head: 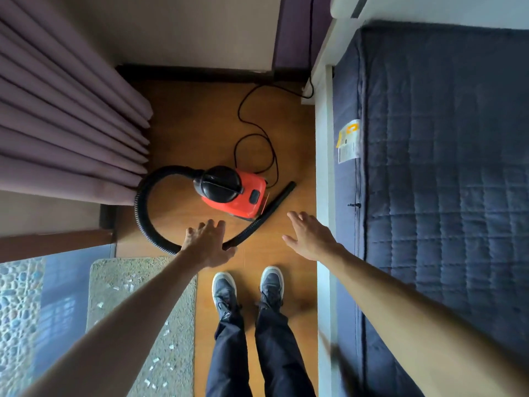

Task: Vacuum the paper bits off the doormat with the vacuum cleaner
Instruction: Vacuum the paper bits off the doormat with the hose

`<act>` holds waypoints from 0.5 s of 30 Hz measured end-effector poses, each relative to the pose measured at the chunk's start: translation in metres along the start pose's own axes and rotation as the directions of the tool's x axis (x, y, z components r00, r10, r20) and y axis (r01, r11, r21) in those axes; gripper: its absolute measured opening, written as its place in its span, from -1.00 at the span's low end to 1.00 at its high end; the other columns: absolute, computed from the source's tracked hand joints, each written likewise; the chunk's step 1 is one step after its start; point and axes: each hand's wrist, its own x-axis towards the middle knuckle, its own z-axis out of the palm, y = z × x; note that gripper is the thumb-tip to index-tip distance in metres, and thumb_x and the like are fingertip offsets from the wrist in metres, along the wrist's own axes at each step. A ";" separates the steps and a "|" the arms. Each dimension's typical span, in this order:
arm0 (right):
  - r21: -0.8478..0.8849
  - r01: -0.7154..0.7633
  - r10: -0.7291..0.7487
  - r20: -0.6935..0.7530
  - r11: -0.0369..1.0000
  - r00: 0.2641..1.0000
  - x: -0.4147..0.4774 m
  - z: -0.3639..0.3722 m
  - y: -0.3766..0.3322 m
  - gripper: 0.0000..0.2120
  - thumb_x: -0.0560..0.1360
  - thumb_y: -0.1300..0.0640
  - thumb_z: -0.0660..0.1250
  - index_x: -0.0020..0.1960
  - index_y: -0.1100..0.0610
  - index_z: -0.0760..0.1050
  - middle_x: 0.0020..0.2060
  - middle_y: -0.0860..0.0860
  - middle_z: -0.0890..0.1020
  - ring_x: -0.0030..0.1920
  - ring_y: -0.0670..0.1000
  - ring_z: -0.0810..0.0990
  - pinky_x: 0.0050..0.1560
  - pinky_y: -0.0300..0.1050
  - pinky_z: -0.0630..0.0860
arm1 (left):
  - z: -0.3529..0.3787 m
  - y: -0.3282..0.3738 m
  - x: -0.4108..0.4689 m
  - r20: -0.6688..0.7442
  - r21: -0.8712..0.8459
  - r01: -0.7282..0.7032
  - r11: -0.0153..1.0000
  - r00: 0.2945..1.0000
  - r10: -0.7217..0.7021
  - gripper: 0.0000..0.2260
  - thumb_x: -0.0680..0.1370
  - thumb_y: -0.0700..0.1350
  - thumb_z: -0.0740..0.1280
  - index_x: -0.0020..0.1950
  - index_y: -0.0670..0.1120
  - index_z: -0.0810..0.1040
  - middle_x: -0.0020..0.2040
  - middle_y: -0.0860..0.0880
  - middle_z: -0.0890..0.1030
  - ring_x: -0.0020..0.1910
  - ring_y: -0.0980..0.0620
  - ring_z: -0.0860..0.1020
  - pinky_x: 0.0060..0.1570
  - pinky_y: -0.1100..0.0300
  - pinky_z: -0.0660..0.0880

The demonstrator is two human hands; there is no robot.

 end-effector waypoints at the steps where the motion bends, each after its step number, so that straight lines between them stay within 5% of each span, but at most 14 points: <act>1: 0.000 0.003 -0.003 0.000 1.000 1.000 0.006 0.009 0.003 -0.45 0.57 -0.13 0.22 0.43 0.12 0.20 0.26 0.13 0.45 0.22 0.15 0.47 0.03 0.05 0.53 | 0.008 -0.001 0.007 0.013 -0.004 0.001 1.000 1.000 -0.001 -0.44 0.52 0.27 0.28 0.35 -0.07 0.34 0.29 -0.12 0.45 0.29 -0.15 0.44 0.25 -0.08 0.36; 15: 0.073 -0.036 0.032 0.054 0.997 0.998 0.104 0.124 0.041 -0.45 0.57 -0.13 0.22 0.45 0.10 0.18 0.30 0.11 0.45 0.28 0.13 0.46 0.12 0.05 0.52 | 0.126 -0.015 0.133 0.120 0.018 -0.020 1.000 0.993 0.018 -0.45 0.53 0.26 0.27 0.35 -0.07 0.30 0.27 -0.12 0.45 0.26 -0.14 0.45 0.27 -0.08 0.35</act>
